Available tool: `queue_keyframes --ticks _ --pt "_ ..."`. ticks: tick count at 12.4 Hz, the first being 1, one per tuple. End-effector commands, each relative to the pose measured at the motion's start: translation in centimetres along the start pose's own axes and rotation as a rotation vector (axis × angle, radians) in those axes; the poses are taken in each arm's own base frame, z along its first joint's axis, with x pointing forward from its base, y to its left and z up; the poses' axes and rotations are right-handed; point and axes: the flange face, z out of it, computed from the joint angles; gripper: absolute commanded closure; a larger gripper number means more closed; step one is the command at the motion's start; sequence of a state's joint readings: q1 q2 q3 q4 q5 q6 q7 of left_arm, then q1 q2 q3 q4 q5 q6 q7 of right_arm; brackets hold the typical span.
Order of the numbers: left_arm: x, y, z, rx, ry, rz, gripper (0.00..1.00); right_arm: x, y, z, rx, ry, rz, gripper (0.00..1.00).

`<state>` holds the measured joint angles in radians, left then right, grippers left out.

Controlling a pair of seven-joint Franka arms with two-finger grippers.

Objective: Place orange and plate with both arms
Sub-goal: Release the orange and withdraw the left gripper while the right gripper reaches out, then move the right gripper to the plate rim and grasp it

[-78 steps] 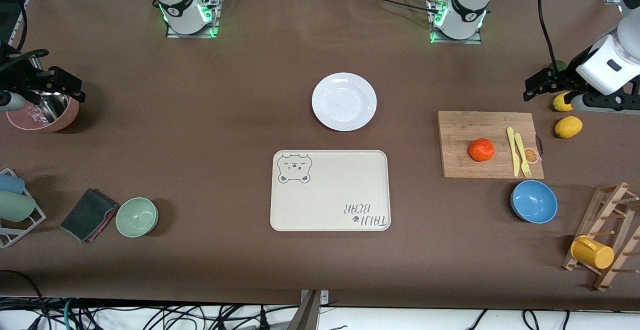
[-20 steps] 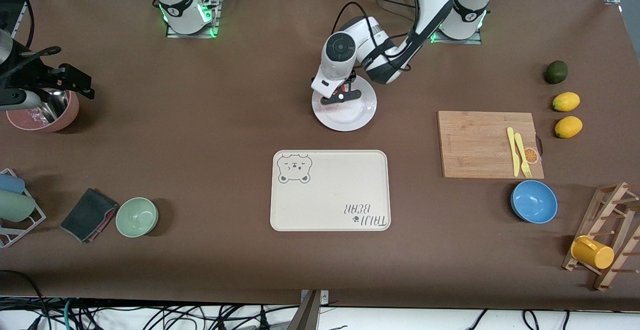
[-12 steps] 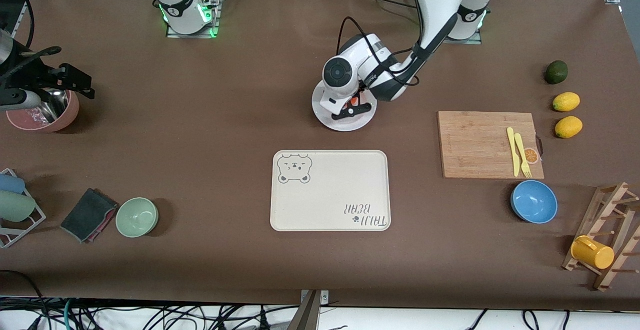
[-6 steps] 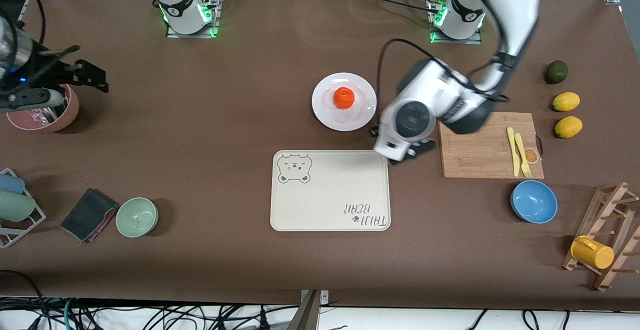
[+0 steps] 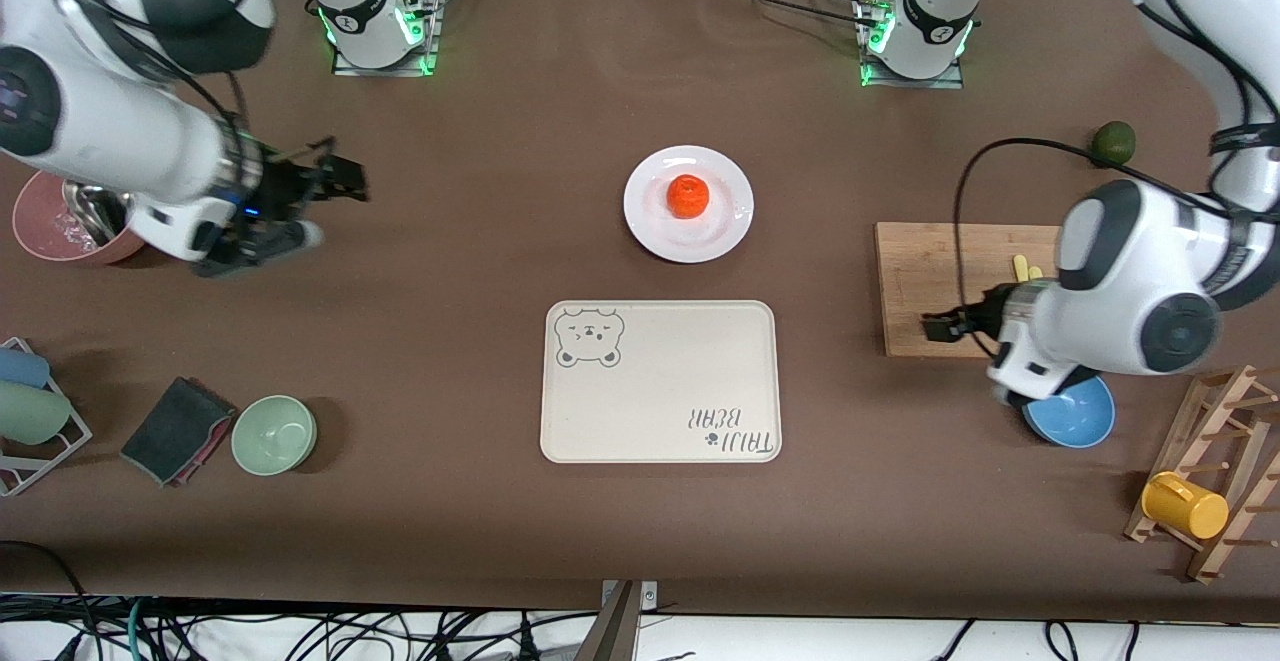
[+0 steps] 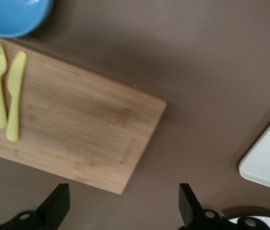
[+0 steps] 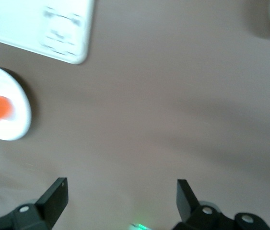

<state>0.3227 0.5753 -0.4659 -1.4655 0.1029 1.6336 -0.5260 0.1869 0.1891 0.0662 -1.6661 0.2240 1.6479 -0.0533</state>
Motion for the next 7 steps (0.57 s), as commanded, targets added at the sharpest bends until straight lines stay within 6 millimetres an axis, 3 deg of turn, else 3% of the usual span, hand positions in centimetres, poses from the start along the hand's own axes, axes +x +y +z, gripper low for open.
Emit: queue_keyframes --ticks 1,3,4,5,6,7 --pt "1.0 -2.8 -0.8 0.006 0.008 0.057 0.0 2.8 -3.1 3.5 0.119 0.03 0.059 0.0" --pt "1.3 -4.6 -1.9 -0.003 0.03 0.066 0.0 5.2 -6.0 8.7 0.229 0.026 0.114 0.0" --pt "1.1 -5.9 -2.8 0.016 0.052 0.087 0.0 5.4 -7.4 11.6 0.288 0.045 0.146 0.0" --pt "0.2 -7.8 -4.3 0.036 0.075 0.128 0.0 5.3 -8.7 14.4 0.32 0.099 0.183 0.0" --pt "-1.1 -8.2 -5.9 0.04 0.095 0.151 0.0 5.2 -9.7 16.2 0.338 0.126 0.204 0.0" --pt "-2.4 -9.0 -7.1 0.046 0.105 0.19 0.0 4.7 -12.0 17.9 0.374 0.119 0.212 0.0"
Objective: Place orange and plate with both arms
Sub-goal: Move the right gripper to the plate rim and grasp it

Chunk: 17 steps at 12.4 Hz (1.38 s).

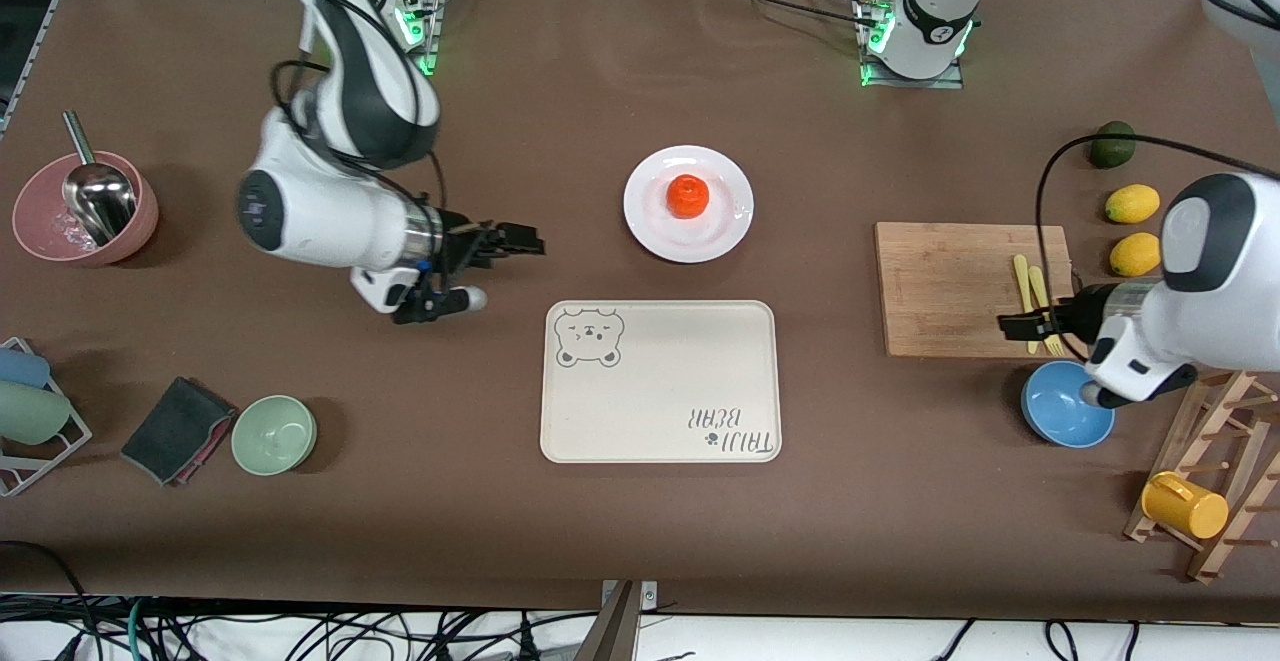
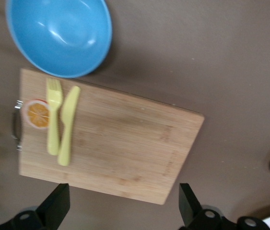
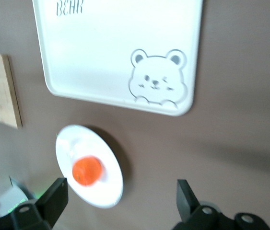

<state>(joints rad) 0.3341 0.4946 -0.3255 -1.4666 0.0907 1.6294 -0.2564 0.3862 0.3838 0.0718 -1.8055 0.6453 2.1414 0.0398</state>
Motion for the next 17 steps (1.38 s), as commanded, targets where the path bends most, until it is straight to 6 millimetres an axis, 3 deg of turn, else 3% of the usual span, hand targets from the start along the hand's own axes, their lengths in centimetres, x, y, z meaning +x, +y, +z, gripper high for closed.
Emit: queue_keyframes --ticks 1,3,4,7,10,13,15,17 --pt "-5.5 -1.6 -5.1 0.02 0.055 0.142 0.0 -2.6 -1.8 3.8 0.101 0.018 0.09 0.0" --pt "-9.0 -3.1 -8.7 -0.044 0.097 0.222 0.0 -4.4 -2.3 6.6 0.163 0.009 0.109 0.0" --pt "-11.2 -2.5 -11.0 -0.039 0.138 0.236 0.0 -5.5 -3.1 8.4 0.187 0.009 0.131 0.0" --pt "-14.1 -1.9 -15.1 -0.05 0.22 0.249 0.0 -7.3 -2.3 13.7 0.279 0.011 0.073 0.0" --pt "-15.8 1.2 -14.8 -0.048 0.195 0.201 0.0 -8.3 0.7 17.4 0.365 0.04 -0.046 0.0" --pt "-14.7 1.0 -13.5 -0.039 0.17 0.27 0.0 -8.8 2.4 19.9 0.36 0.021 -0.071 0.0" --pt "-14.7 0.9 -14.1 -0.024 0.183 0.312 0.0 -9.8 2.1 21.5 0.364 -0.014 -0.071 0.01" --pt "-14.7 0.9 -14.3 -0.017 0.19 0.317 0.0 -10.5 1.6 23.0 0.359 -0.038 -0.086 0.11"
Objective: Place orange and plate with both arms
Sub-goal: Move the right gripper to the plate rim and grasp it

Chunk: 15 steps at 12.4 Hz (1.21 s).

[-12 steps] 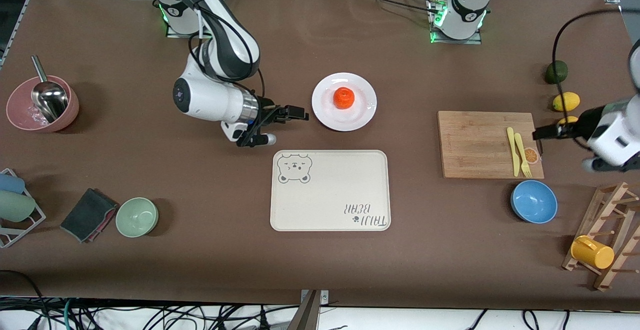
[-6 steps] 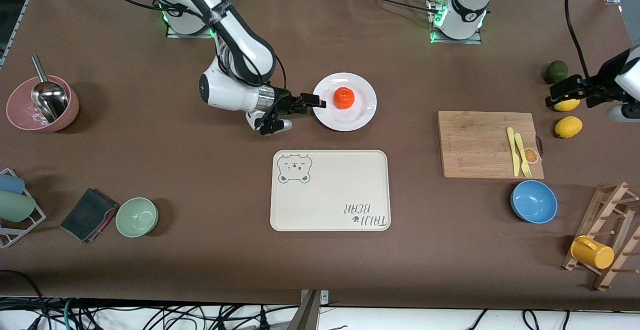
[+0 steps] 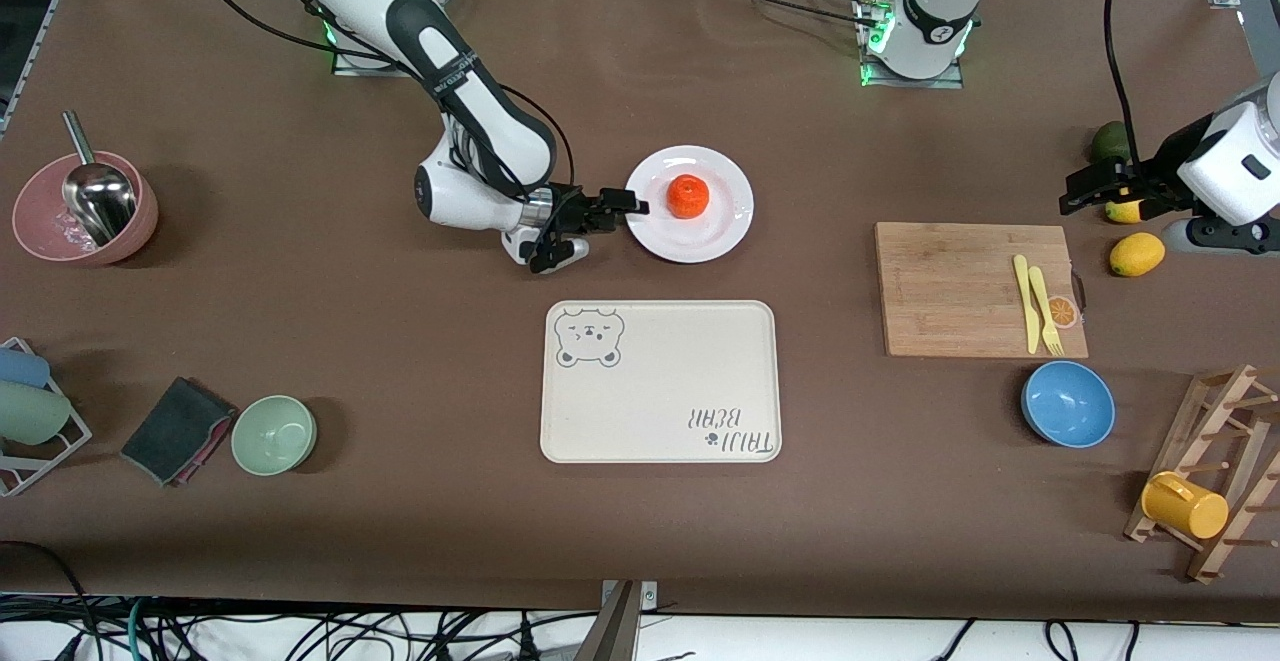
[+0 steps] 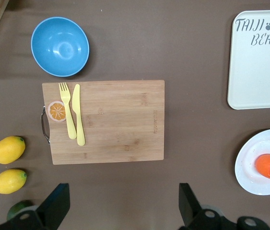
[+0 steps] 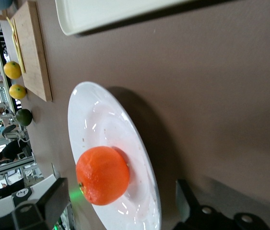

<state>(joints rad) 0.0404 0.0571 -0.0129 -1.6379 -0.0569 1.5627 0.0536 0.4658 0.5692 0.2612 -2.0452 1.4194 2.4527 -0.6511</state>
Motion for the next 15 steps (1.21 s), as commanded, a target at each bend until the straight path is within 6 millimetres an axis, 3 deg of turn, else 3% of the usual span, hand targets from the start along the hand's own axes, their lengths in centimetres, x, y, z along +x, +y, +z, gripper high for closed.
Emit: queue_keyframes --ticks 1,3,4,6,8,13,15 --pt "-0.1 -0.3 -0.7 0.009 0.018 0.037 0.0 -0.8 -0.4 1.6 0.009 -0.015 -0.029 0.16" --pt "0.1 0.4 -0.8 0.131 0.018 0.082 0.0 -1.2 0.3 2.8 -0.002 -0.03 -0.025 0.33" --pt "0.2 0.5 -0.9 0.121 0.027 0.089 0.0 -1.2 1.0 3.5 -0.004 -0.038 -0.025 0.47" --pt "0.2 0.5 -1.0 0.103 0.033 0.085 0.0 -1.0 1.6 4.1 -0.003 -0.042 -0.027 0.66" --pt "0.2 0.4 -1.0 0.082 0.033 0.079 0.0 -0.9 1.4 4.1 0.001 -0.045 -0.029 0.98" --pt "0.2 0.4 -1.0 0.081 0.033 0.077 0.0 0.0 0.6 3.1 0.016 -0.026 -0.03 1.0" --pt "0.2 0.6 -0.9 0.081 0.032 0.08 0.0 2.5 -0.7 1.0 0.04 0.029 -0.034 1.0"
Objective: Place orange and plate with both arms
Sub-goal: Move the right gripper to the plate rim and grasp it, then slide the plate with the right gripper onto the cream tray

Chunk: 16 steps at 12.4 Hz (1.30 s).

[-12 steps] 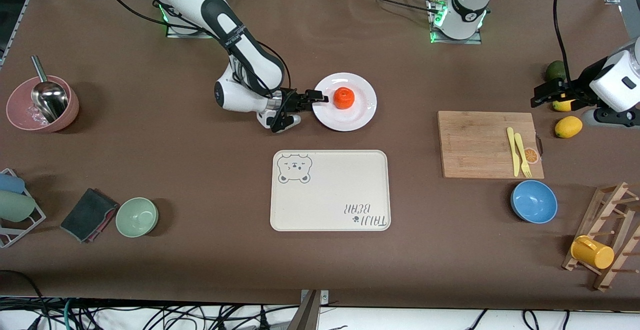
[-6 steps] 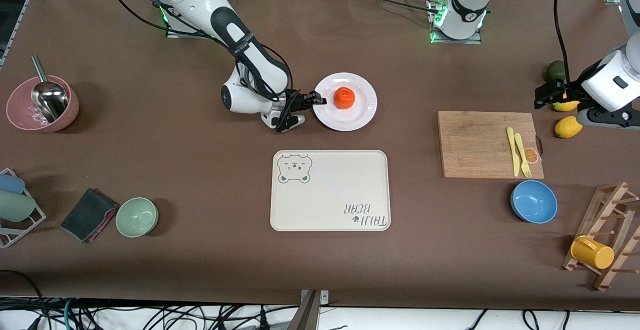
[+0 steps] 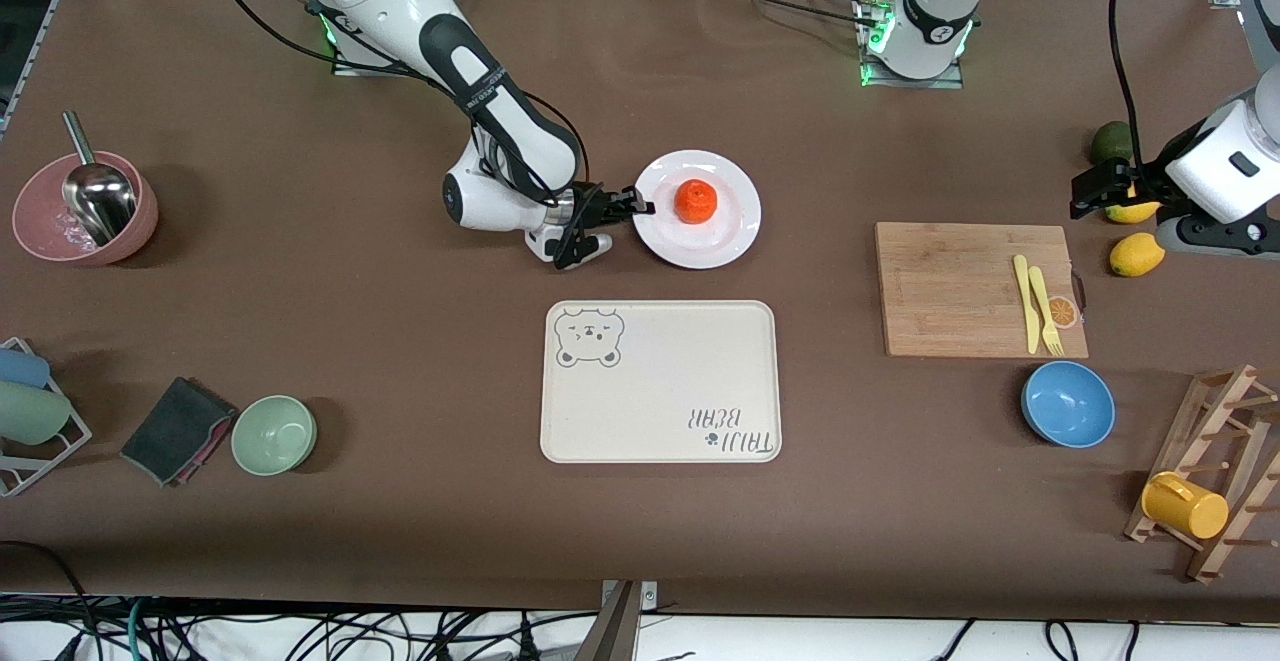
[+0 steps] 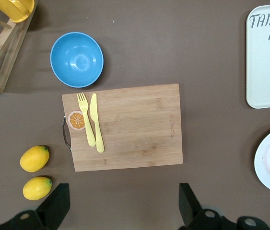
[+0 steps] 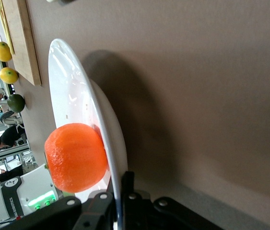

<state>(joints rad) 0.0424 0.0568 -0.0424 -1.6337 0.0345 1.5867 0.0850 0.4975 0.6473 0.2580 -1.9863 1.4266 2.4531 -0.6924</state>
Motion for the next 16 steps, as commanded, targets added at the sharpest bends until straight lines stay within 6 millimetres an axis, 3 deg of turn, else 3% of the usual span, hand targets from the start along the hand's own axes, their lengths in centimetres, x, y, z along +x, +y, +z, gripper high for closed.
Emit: queue_keyframes --ticks 1,4,6,8,9,11,13,15,16 --pt "0.0 0.0 -0.4 -0.014 0.01 0.022 0.0 4.1 -1.7 -3.9 0.065 0.09 0.02 1.0" --pt "0.0 0.1 -0.4 -0.014 0.01 0.023 0.0 9.9 -2.9 -10.3 0.165 0.167 0.088 1.0" --pt "0.0 0.1 -0.4 -0.014 0.009 0.023 0.0 14.1 -2.9 -12.3 0.198 0.23 0.1 1.0" --pt "0.0 0.1 -0.4 -0.014 0.007 0.023 0.0 16.5 -1.3 -12.1 0.183 0.244 0.112 1.0" --pt "0.0 0.1 -0.4 -0.014 0.007 0.023 0.0 17.4 -1.6 -12.1 0.191 0.26 0.138 1.0" --pt "0.0 0.1 -0.4 -0.014 0.007 0.022 0.0 19.6 0.6 -10.8 0.17 0.296 0.159 1.0" --pt "0.0 0.1 -0.4 -0.014 0.007 0.022 0.0 19.7 0.6 -7.9 0.142 0.3 0.147 1.0" --pt "0.0 0.2 -0.4 -0.014 0.007 0.023 0.0 19.2 -0.1 -6.7 0.128 0.299 0.139 1.0" --pt "0.0 0.2 -0.4 -0.014 0.007 0.023 0.0 19.2 -0.1 -6.7 0.127 0.298 0.136 0.94"
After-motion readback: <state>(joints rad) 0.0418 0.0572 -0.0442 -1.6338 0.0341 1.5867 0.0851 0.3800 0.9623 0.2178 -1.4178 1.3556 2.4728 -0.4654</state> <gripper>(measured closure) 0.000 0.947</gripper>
